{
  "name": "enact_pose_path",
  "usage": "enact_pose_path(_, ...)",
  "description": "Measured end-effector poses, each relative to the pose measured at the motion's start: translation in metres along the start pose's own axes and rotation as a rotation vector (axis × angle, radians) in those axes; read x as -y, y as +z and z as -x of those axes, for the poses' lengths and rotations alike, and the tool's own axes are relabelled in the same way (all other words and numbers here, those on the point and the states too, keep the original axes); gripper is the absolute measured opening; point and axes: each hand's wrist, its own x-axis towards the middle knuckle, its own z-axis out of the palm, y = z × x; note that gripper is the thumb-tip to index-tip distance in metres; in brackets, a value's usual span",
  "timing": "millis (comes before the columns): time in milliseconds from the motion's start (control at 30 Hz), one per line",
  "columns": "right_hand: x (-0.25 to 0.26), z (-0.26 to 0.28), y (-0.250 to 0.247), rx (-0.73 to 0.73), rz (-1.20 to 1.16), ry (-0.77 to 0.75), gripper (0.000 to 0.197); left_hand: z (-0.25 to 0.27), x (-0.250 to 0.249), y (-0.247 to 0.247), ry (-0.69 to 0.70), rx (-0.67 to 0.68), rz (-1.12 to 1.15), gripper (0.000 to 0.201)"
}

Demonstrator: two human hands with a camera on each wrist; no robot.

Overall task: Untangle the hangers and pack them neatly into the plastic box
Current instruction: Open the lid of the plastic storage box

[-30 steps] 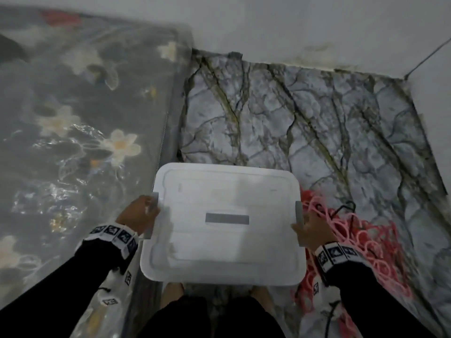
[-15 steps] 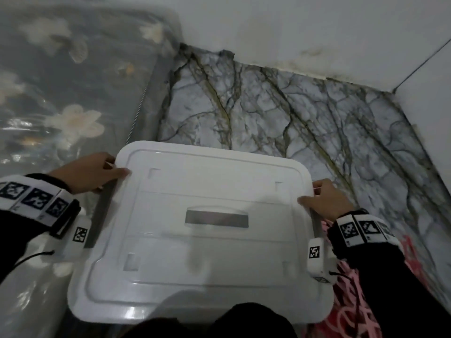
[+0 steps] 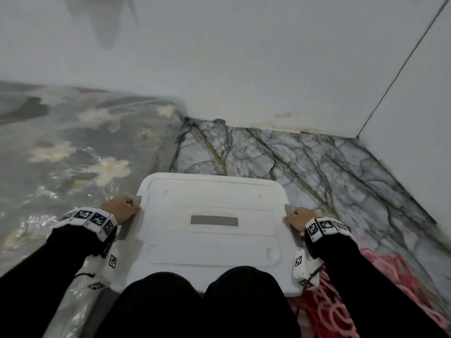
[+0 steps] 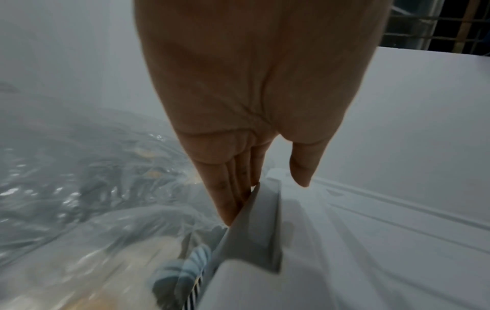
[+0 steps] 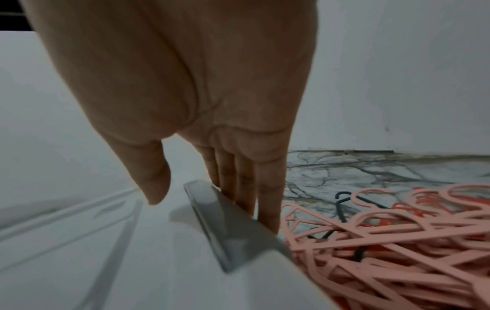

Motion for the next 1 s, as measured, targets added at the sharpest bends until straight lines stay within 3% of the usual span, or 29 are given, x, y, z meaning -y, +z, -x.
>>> enact_pose_path(133, -0.011, 0.023, 0.020, -0.056, -0.117, -0.048, 0.054, 0.018, 0.001, 0.007, -0.046, 0.001, 0.009, 0.033)
enact_pose_path(333, -0.032, 0.027, 0.044, -0.174, -0.016, -0.192, 0.056, 0.021, 0.004, 0.024, -0.036, -0.099, -0.028, 0.017)
enact_pose_path(467, -0.038, 0.021, 0.056, -0.247, -0.024, -0.273, 0.055, 0.014, 0.014, 0.030, 0.026, -0.057, -0.165, 0.039)
enact_pose_path(667, -0.044, 0.016, 0.065, -0.281, -0.135, -0.283, 0.051, 0.016, 0.026, 0.032, 0.150, -0.099, -0.147, 0.040)
enact_pose_path(800, -0.049, 0.012, 0.064, -0.262, -0.246, -0.228, 0.047, 0.018, 0.030, 0.037, 0.153, -0.127, -0.115, 0.043)
enact_pose_path(900, -0.051, 0.008, 0.066, -0.271, -0.315, -0.207, 0.045, 0.010, 0.036, 0.035, 0.119, -0.098, -0.041, 0.040)
enact_pose_path(1000, -0.053, 0.005, 0.066, -0.263, -0.347, -0.195, 0.044, 0.002, 0.050, 0.035, -0.004, -0.061, 0.027, 0.037)
